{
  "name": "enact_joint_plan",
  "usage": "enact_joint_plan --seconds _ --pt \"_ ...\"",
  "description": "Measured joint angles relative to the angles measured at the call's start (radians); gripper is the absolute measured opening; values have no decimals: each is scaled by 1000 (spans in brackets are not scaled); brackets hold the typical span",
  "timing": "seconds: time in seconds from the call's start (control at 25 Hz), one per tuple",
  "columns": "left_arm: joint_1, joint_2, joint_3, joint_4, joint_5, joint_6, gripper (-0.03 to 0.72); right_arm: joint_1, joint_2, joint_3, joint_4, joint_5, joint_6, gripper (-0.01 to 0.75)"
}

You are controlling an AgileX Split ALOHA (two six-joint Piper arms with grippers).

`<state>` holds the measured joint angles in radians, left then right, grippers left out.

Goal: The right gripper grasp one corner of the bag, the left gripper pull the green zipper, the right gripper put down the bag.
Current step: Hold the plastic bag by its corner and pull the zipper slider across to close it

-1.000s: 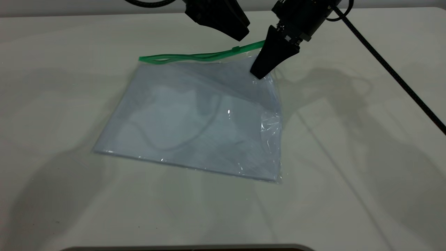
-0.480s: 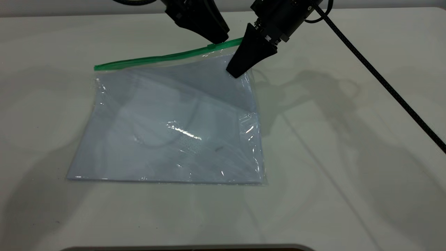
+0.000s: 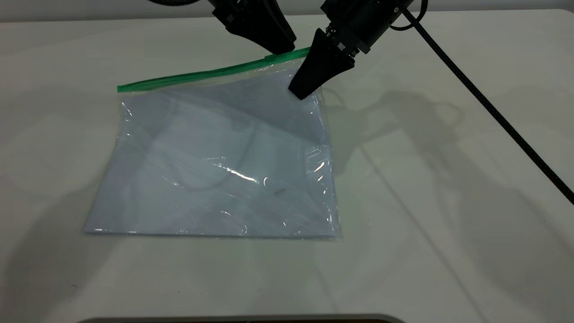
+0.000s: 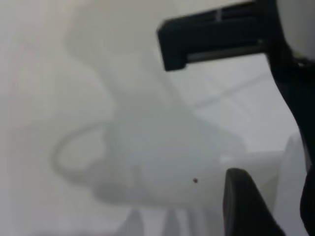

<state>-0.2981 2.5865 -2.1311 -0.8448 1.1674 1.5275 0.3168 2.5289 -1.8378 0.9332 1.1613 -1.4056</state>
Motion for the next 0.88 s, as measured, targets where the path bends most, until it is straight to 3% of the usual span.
enact_joint_plan --seconds 0.2,0.68,0.88 --pt "21 -1 -77 1 0 -85 347 -2 0 0 -2 0 20 33" --pt "8 2 -79 54 0 -219 347 -3 0 0 -2 0 25 33" --pt "-21 2 -79 143 0 -296 347 -6 0 0 -2 0 25 33"
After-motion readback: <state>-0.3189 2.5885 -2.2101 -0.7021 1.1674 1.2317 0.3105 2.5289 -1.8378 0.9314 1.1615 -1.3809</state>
